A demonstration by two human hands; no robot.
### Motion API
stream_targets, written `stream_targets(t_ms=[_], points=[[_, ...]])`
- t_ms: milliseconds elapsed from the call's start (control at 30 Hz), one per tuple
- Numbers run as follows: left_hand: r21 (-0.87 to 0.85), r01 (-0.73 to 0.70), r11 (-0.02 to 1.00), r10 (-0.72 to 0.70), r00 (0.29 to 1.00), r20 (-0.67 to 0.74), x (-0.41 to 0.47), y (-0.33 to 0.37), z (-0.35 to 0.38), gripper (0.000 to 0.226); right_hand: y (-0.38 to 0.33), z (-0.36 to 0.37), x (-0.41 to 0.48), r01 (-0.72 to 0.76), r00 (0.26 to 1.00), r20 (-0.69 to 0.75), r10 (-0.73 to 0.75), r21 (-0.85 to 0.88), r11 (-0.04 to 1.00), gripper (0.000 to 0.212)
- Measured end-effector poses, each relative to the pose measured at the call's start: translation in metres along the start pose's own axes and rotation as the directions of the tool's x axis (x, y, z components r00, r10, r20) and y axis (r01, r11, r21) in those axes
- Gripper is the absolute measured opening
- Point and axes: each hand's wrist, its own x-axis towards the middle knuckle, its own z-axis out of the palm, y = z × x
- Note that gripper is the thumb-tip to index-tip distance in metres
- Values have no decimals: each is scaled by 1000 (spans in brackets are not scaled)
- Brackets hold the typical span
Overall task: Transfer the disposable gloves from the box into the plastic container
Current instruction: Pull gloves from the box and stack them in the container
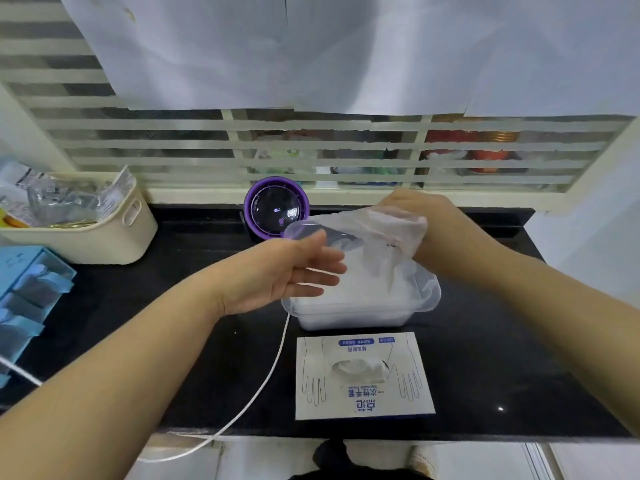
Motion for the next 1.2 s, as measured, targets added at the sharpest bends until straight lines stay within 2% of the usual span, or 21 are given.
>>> stream_targets(t_ms=[33,100,133,200,267,367,433,500,633,667,733,800,867,900,933,967,1033,1100,1133,1167,1200], points=[[-149,-18,989,16,1000,-12,1,7,0,59,0,-1,0,74,996,-51,-76,-34,997,20],[-292,-32,956,37,999,13,6,16,6,73,0,1,2,189,980,-44,-196,-126,974,48],[-323,-41,946,48,999,13,9,19,11,74,2,2,4,237,969,-22,-246,-198,951,59],[-354,-68,933,47,997,-69,18,19,20,57,5,6,8,306,946,-4,-324,-315,899,69],[-338,-125,933,65,981,-185,26,18,25,33,9,9,11,287,951,5,-308,-377,881,76],[-268,-156,951,69,949,-308,35,13,23,26,21,15,7,185,982,106,-155,-405,895,86],[-187,-131,974,50,922,-383,42,11,19,19,31,13,2,87,970,245,6,-364,927,88],[-176,-93,980,11,908,-418,51,8,14,17,33,4,-2,40,950,306,59,-308,951,88],[-187,-14,982,-74,888,-454,76,-4,8,17,18,-4,6,96,992,98,-82,-144,985,69],[-173,1,985,-81,887,-455,81,-6,9,20,12,1,11,127,990,86,-116,-128,984,64],[-146,55,988,-114,892,-438,91,-8,11,17,9,27,22,161,977,162,-135,-160,974,62],[-156,108,982,-166,889,-426,96,-7,15,12,16,58,32,130,959,274,-72,-201,971,67],[-221,154,963,-238,871,-430,98,-10,16,19,26,82,39,89,936,353,-12,-205,975,69],[-220,169,961,-251,865,-434,99,-14,14,15,31,91,42,78,925,380,3,-200,977,71],[-197,181,963,-252,863,-438,99,-17,11,24,34,100,44,73,912,410,10,-186,980,74],[-145,190,971,-235,864,-445,99,-23,8,43,38,107,45,61,898,440,19,-167,984,77],[96,170,981,-96,847,-523,95,-31,1,65,43,119,48,19,867,496,40,-113,993,84],[470,106,876,214,788,-577,88,-33,1,61,47,129,51,-21,850,524,54,-68,997,87],[614,62,787,360,762,-539,86,-32,2,52,48,133,53,-35,847,529,51,-41,999,88],[708,31,705,438,766,-470,86,-30,4,40,47,135,55,-41,847,530,42,-14,999,88],[770,26,638,449,800,-398,89,-30,7,29,46,137,56,-39,850,526,25,16,999,88]])
